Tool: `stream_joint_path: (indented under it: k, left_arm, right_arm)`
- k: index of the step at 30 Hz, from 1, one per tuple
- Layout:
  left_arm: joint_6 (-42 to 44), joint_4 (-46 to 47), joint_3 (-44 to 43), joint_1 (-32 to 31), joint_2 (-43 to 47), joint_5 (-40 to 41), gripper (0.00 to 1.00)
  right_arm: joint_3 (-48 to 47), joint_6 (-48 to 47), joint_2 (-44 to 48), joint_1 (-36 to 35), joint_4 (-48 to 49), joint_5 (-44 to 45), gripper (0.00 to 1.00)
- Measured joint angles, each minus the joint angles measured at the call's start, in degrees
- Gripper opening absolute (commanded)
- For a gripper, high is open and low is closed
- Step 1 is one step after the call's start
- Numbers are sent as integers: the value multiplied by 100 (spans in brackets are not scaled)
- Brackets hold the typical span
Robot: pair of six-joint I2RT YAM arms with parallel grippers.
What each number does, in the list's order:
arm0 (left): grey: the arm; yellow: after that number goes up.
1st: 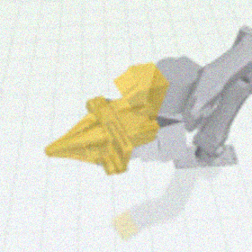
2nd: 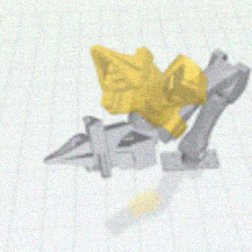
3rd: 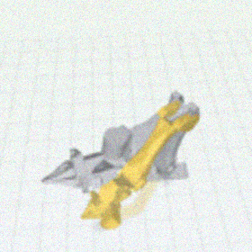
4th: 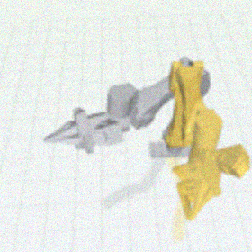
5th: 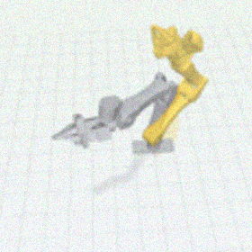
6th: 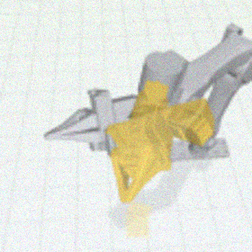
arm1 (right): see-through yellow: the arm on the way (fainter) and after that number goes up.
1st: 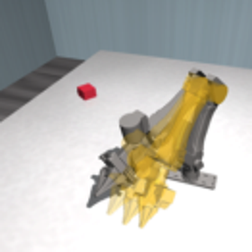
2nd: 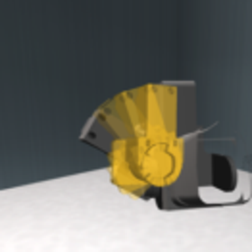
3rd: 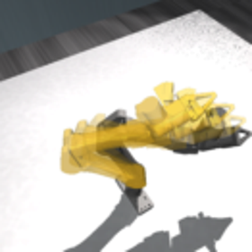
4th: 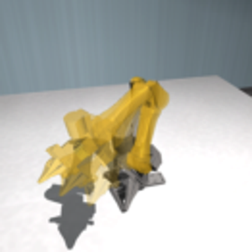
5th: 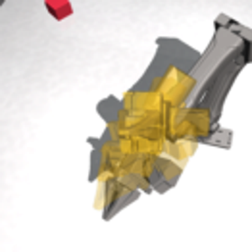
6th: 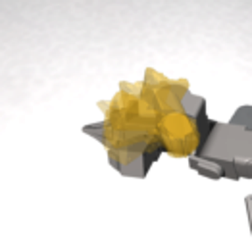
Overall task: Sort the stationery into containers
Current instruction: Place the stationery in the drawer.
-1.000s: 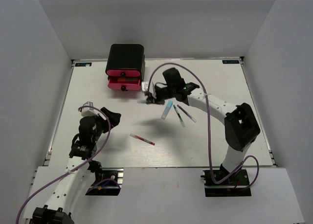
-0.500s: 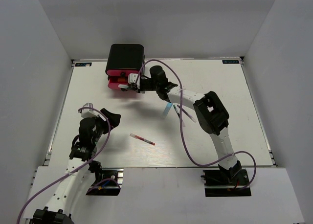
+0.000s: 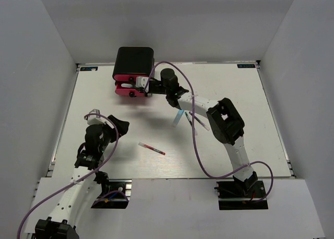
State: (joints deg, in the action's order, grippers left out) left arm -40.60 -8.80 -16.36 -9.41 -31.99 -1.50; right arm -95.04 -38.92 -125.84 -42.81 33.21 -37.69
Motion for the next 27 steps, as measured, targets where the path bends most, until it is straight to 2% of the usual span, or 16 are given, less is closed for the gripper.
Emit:
stream_joint_path:
  k: [9,19,27]
  left_arm:
    - [4,-44,-2,0,-72,2,100]
    - [4,-142,-2,0,76,2,100]
    - [4,-155,-9,0,63,2,100]
  right_arm:
    - [-695,-68,-501,24,94,109,0]
    - [-678,-282,-605,37,-24,170,0]
    - [-678,-525,-686,37,-214,203,5]
